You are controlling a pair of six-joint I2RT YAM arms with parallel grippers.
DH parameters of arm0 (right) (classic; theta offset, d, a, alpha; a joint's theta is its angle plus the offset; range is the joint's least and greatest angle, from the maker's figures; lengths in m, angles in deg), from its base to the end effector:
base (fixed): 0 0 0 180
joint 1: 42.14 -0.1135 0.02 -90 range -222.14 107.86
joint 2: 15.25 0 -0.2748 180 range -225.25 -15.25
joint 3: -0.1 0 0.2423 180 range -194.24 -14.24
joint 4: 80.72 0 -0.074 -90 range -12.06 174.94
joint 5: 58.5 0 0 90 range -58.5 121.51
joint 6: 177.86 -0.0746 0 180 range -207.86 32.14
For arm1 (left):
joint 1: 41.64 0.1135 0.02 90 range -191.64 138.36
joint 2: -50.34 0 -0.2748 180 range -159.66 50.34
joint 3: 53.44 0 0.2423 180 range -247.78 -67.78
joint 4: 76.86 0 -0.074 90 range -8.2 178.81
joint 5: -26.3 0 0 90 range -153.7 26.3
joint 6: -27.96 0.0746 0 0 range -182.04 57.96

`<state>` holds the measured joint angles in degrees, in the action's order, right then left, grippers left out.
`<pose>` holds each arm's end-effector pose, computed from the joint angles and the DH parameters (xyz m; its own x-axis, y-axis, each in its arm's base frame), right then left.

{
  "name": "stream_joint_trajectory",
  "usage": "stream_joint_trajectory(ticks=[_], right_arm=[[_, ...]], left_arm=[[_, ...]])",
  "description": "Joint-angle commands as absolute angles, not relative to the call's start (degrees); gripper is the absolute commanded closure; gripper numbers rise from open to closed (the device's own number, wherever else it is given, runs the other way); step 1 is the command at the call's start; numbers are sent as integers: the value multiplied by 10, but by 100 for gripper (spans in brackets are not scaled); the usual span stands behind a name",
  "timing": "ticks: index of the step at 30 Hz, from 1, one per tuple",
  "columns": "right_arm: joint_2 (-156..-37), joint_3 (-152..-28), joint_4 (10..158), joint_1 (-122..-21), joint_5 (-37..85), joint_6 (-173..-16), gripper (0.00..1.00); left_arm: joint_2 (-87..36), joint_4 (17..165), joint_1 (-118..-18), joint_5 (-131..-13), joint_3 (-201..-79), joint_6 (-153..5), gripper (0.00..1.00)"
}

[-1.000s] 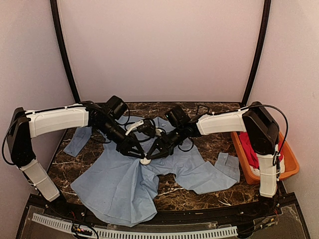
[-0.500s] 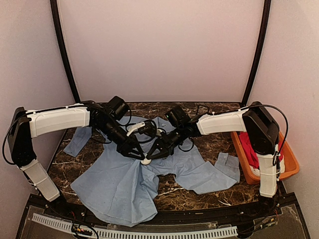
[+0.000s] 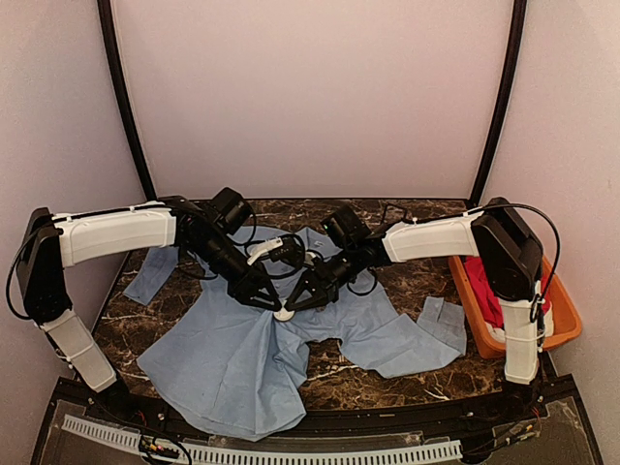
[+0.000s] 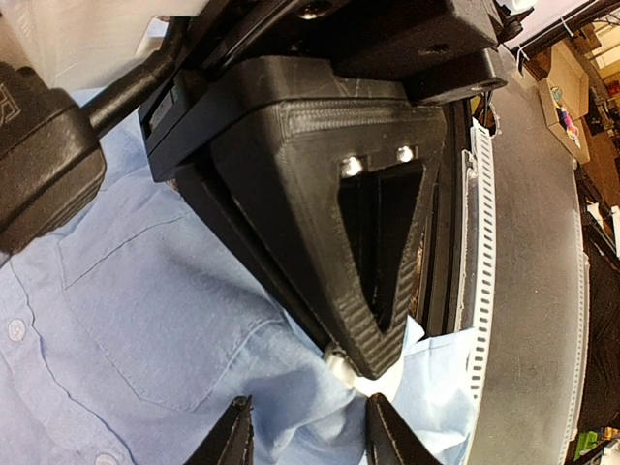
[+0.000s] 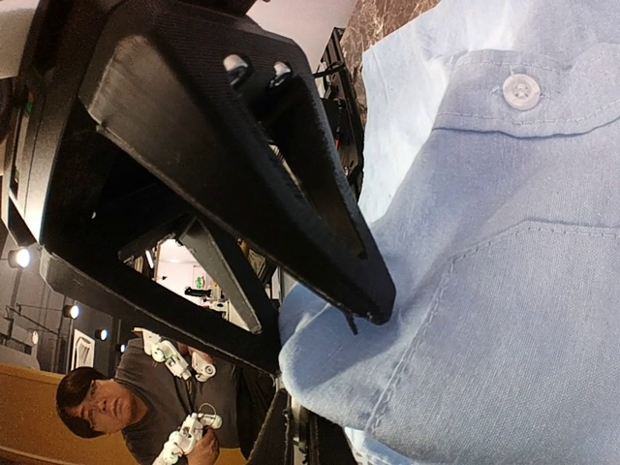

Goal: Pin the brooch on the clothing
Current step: Pin the brooch to the flattened clothing.

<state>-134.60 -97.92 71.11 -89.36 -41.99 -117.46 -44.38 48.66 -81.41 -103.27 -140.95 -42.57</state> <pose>0.2479 0.3732 0.1925 -0.7610 -0.6157 -0.2046 -0.2940 0.0461 0.9547 0.2351 -0.2575 0.2412 -0.3962 0.6641 -0.6341 0.9094 0.1887 -0.3707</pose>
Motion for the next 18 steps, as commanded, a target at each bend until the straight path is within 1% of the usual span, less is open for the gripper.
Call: stream_joint_trajectory(ticks=[1,12,18], right_arm=[[-1335,-993,727,-893,-436,-1165,100],[-1337,-997,721,-894,-434,-1162,100],[-1336,-998,718,-894,-432,-1160,100]], left_arm=[[-450,476,-822,-1026,-1420,-425,60],[-454,471,-827,-1035,-1423,-421,61],[-461,468,-828,-1024,-1425,-421,65]])
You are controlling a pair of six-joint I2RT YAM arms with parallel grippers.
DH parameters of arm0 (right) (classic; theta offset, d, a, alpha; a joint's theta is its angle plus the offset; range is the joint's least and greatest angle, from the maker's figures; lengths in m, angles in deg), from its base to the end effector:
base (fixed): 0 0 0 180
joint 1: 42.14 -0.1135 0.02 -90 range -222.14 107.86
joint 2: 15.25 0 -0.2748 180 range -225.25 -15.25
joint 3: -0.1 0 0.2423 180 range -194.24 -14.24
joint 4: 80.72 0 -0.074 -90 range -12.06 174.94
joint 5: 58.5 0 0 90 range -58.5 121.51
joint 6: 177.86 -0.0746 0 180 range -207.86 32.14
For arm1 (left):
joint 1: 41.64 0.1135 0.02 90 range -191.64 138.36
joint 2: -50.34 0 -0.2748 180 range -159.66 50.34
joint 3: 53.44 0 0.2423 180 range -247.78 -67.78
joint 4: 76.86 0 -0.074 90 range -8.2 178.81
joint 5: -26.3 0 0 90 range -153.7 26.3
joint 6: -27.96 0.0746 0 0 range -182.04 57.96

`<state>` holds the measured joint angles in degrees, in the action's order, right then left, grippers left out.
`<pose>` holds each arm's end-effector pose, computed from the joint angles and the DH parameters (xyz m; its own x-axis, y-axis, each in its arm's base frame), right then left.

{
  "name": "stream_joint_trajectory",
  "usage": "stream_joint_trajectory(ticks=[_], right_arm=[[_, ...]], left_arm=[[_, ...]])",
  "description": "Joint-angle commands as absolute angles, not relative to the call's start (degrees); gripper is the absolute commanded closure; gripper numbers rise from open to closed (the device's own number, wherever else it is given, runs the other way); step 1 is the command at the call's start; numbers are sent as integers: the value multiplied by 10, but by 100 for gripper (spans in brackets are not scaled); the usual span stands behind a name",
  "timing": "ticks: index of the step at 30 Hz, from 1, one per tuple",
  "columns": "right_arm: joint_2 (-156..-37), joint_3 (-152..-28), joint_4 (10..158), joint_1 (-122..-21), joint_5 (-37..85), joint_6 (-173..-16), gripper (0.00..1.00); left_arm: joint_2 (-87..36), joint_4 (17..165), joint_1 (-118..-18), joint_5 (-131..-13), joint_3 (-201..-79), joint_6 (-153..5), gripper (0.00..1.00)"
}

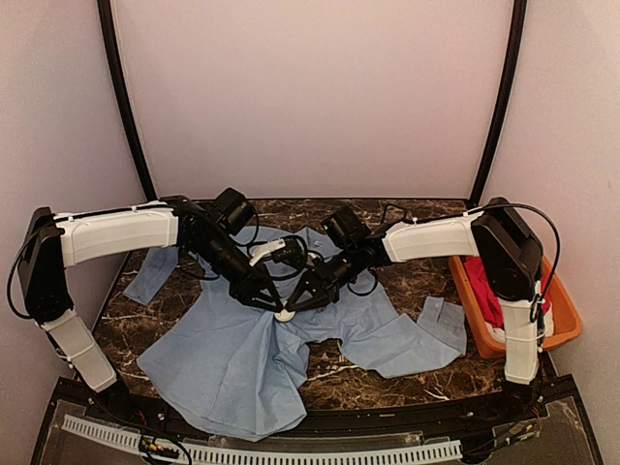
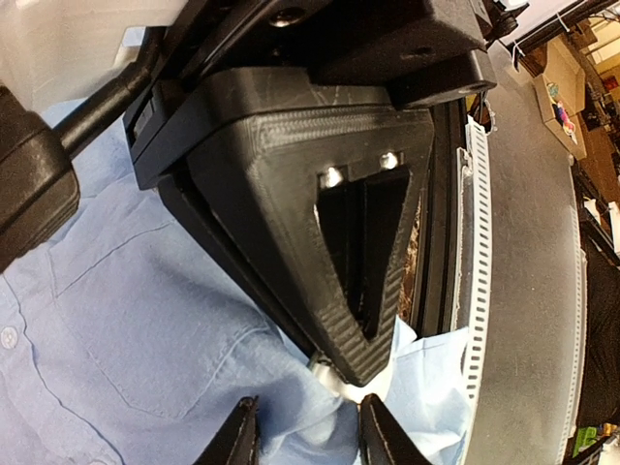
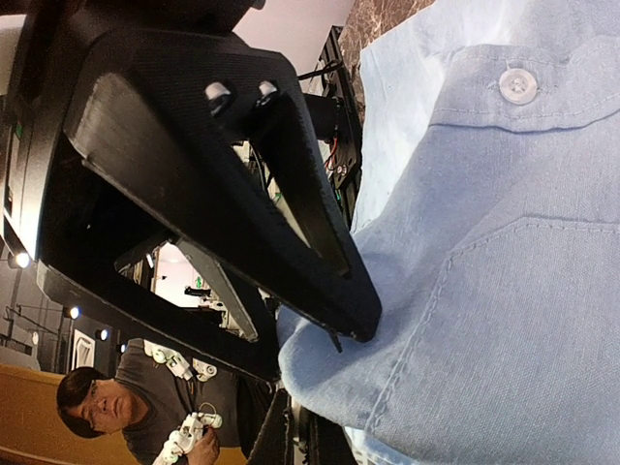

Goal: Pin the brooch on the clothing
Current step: Pin the brooch to the flattened clothing.

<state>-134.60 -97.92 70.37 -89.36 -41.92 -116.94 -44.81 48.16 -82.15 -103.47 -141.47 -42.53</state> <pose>0.2473 0.3725 0.1916 -0.7604 -0.6176 -0.2009 -0.2931 0.0504 0.9547 0.2325 -0.2614 0.2411 -0.3906 0.6713 -0.6299 0.9095 0.1758 -0.3766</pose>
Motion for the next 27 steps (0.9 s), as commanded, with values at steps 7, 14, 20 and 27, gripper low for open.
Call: stream_joint_trajectory(ticks=[7,14,20,27], right_arm=[[-1336,-1000,708,-895,-427,-1152,100],[-1337,-1002,704,-895,-425,-1150,100],[-1336,-1005,702,-896,-425,-1150,100],[-1336,-1006,702,-896,-424,-1153,100]], left_arm=[[-468,463,-831,-1018,-1430,-421,67],[-476,454,-840,-1001,-1436,-417,67],[-480,446,-845,-980,-1441,-415,69],[-483,436,-855,-944,-1446,-417,70]])
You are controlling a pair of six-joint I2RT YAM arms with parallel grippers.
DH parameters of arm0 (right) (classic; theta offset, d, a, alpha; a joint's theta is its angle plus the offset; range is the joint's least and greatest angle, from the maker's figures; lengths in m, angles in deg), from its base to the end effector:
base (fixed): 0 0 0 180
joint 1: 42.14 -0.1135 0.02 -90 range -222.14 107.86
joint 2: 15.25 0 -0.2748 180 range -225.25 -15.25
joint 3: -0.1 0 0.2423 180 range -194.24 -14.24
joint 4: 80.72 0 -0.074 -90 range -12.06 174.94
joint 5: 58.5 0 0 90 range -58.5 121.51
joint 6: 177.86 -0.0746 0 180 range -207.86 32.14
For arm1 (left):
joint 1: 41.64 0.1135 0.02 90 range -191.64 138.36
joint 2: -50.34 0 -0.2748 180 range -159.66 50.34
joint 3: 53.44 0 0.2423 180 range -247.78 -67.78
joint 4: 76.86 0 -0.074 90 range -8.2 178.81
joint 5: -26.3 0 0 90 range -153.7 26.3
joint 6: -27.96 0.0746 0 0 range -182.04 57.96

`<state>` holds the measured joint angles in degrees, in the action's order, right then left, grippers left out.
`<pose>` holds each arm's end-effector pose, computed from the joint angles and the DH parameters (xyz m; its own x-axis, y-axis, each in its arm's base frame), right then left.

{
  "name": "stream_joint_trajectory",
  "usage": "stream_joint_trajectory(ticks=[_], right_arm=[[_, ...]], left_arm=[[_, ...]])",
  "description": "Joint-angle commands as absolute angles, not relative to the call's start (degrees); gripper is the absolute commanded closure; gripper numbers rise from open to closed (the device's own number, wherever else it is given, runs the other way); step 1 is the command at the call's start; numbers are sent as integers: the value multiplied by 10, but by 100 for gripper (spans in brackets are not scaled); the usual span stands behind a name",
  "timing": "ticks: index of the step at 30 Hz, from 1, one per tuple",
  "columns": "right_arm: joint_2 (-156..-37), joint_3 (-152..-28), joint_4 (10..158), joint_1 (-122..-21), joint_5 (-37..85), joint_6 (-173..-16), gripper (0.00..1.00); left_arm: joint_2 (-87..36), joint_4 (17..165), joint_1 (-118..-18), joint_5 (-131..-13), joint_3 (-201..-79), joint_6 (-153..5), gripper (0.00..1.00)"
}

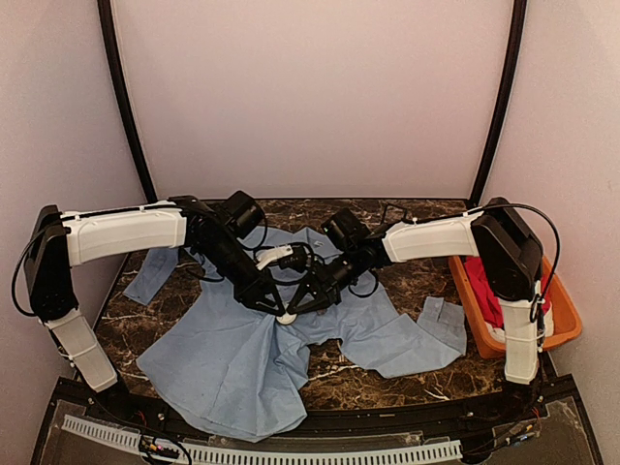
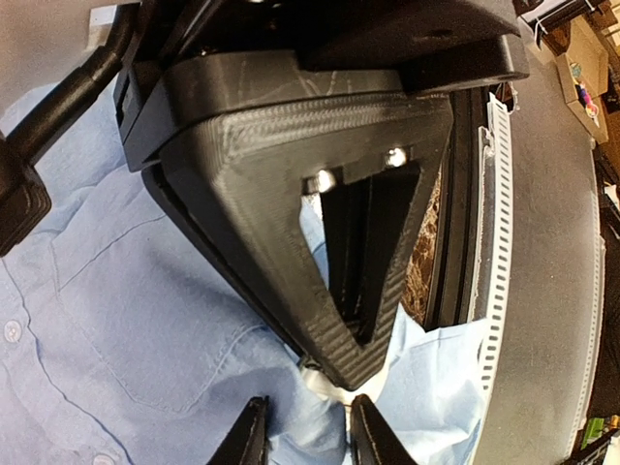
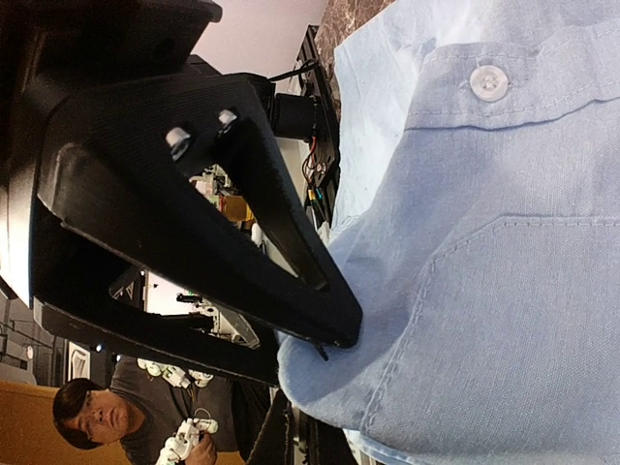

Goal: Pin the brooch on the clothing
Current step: Pin the brooch to the flattened clothing.

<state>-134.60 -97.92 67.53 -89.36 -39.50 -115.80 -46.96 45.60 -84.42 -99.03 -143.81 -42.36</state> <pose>0.2467 0.3704 0.1863 -0.7724 -0.6101 -0.1765 -0.2975 0.1020 0.9493 0.2302 -0.2718 0.2351 -0.3754 0.7217 -0.5815 0.9170 0.1980 -0.3462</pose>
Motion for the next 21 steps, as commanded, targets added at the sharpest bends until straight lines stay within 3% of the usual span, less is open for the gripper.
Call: stream_joint_trajectory(ticks=[1,21], right_arm=[[-1336,-1006,702,-896,-424,-1153,100],[-1330,-1004,737,-899,-451,-1178,100]], left_arm=[[-484,435,-856,-940,-1447,-418,71],[-492,433,-870,-913,-1454,-427,71]])
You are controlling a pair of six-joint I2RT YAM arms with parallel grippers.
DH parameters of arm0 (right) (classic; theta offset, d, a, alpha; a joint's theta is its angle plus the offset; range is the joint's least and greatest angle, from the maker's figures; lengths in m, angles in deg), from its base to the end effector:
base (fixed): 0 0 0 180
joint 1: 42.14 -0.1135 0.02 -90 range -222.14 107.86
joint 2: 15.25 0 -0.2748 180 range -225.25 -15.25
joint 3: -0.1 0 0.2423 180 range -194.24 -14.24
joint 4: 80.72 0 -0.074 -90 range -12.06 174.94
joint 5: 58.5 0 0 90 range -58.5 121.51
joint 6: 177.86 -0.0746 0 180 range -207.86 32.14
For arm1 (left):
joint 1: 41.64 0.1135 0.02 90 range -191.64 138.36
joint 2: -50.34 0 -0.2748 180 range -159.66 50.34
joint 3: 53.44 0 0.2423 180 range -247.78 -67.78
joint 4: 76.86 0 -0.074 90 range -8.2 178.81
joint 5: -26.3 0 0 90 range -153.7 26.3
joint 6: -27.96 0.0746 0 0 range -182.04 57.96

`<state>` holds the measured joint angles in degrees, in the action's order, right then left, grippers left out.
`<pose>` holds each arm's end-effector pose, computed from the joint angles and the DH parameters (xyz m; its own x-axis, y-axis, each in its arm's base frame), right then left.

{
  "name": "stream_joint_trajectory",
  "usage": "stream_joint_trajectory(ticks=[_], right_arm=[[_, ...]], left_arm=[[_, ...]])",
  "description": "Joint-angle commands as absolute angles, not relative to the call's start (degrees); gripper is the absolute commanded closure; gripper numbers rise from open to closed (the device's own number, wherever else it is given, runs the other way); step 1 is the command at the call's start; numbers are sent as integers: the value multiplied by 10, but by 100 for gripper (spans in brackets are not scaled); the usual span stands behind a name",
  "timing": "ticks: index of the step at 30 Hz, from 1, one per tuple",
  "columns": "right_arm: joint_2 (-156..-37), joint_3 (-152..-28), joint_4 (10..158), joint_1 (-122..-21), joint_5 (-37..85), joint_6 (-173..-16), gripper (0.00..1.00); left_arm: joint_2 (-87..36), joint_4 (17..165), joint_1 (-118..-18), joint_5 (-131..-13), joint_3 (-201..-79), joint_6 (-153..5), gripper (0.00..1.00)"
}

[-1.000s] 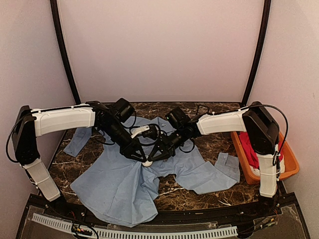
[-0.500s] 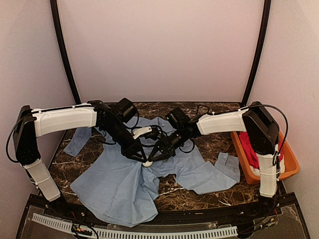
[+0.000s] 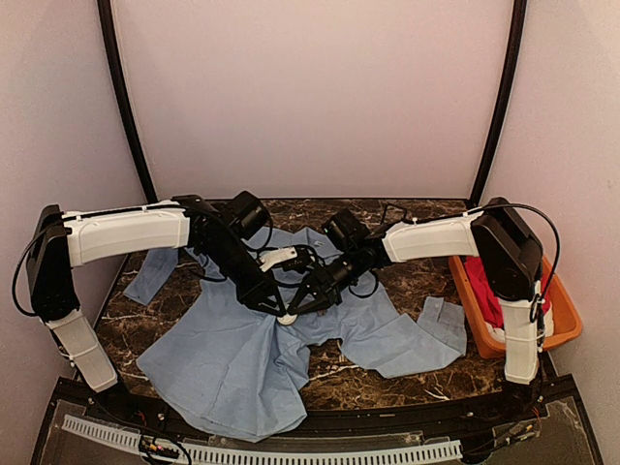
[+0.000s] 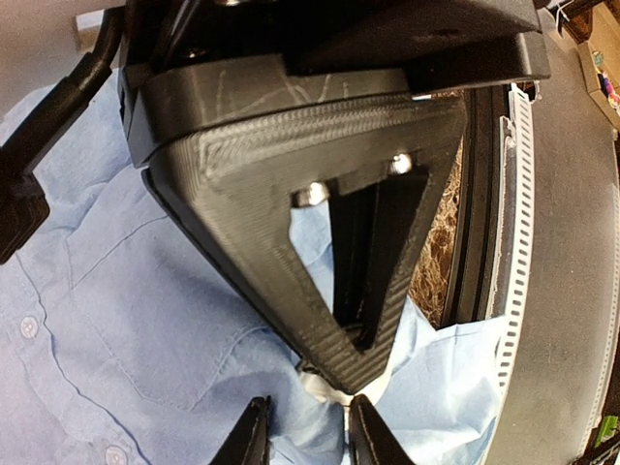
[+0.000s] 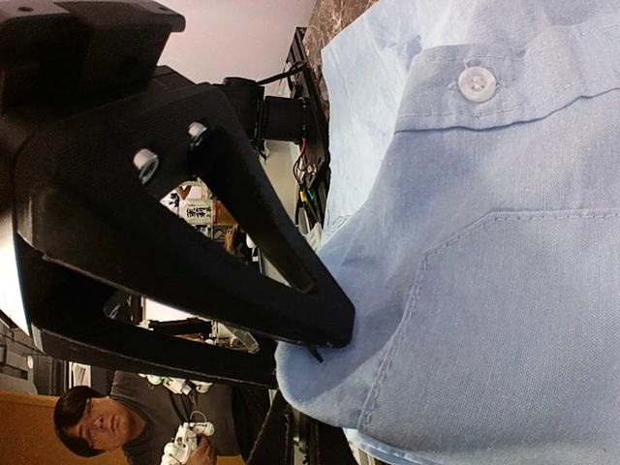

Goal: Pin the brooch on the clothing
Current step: Pin the brooch to the flattened clothing.

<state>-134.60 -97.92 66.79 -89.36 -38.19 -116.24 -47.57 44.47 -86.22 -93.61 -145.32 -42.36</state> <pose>0.2471 0.3700 0.1843 -0.7821 -0.6023 -0.1596 -0.2944 0.1315 0.9466 0.2289 -0.2778 0.2349 -0.3503 0.7551 -0.5542 0.9327 0.2268 -0.2806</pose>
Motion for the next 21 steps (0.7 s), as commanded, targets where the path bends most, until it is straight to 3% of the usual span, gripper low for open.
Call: stream_joint_trajectory(ticks=[1,14,21], right_arm=[[-1327,-998,752,-899,-456,-1190,100],[-1312,-958,868,-896,-483,-1282,100],[-1294,-894,1090,-885,-508,-1438,100]], left_arm=[[-493,432,-870,-913,-1454,-427,72],[-492,440,-875,-924,-1457,-437,74],[-489,438,-875,-931,-1454,-439,77]])
